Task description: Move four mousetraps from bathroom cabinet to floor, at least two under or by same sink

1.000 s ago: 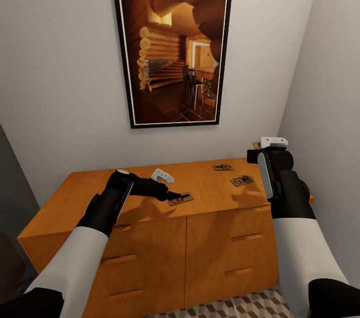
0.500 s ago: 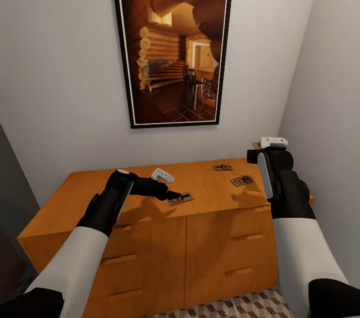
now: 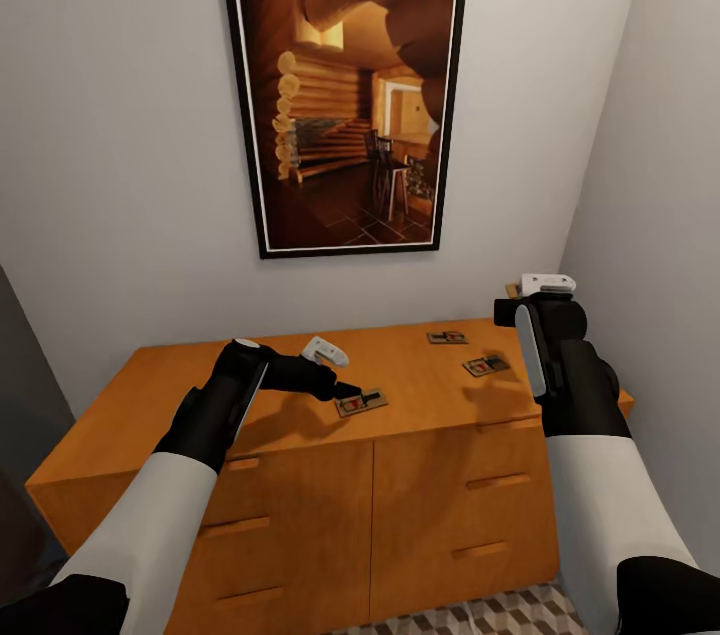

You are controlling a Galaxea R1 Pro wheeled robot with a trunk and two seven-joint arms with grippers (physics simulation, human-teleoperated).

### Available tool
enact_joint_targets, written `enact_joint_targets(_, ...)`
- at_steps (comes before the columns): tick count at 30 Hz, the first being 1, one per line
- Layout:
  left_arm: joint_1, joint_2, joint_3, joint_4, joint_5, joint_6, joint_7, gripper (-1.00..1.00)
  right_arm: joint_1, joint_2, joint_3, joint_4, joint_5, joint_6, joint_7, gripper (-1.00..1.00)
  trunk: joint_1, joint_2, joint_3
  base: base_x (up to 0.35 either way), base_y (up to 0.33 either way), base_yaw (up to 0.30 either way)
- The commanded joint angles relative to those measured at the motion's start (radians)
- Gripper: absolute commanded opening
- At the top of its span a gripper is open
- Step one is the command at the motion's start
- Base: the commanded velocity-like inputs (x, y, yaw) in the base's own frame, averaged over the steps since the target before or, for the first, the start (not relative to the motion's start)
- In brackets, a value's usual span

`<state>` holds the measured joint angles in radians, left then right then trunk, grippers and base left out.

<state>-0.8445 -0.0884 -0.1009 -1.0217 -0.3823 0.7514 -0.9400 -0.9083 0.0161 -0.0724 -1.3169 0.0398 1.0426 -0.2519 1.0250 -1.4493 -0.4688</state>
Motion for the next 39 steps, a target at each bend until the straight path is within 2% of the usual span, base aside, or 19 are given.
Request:
enact_joint_targets(1,-0.001,-0.001,0.001,-0.001,-0.009,0.005,-0.008,1.0,-0.001,0.001,-0.001,-0.001,0.003,0.005,0.002,-1.0,0.0,-0.001,-0.001,0.01,0.0,0.0)
enact_joint_targets(22,-0.002,-0.003,0.0,0.003,-0.014,0.003,-0.001,1.0,-0.001,0.001,-0.001,0.0,0.002,0.005,0.003,-1.0,0.0,-0.001,-0.001,0.001,0.0,0.0)
enact_joint_targets(26,-0.002,-0.005,-0.002,0.011,-0.019,0.003,0.038,1.0,-0.001,0.001,-0.002,0.0,0.002,0.005,0.003,-1.0,0.0,-0.001,-0.001,0.0,0.0,0.0)
enact_joint_targets(31,-0.002,-0.009,-0.005,0.041,-0.021,0.003,0.131,1.0,0.0,0.001,-0.002,0.001,0.002,0.005,0.003,-1.0,0.0,-0.001,-0.001,0.0,0.0,0.0)
enact_joint_targets(39,-0.002,-0.011,-0.007,0.061,-0.019,0.002,0.169,1.0,-0.001,0.001,-0.002,0.001,0.002,0.005,0.003,-1.0,0.0,-0.001,-0.001,0.0,0.0,0.0)
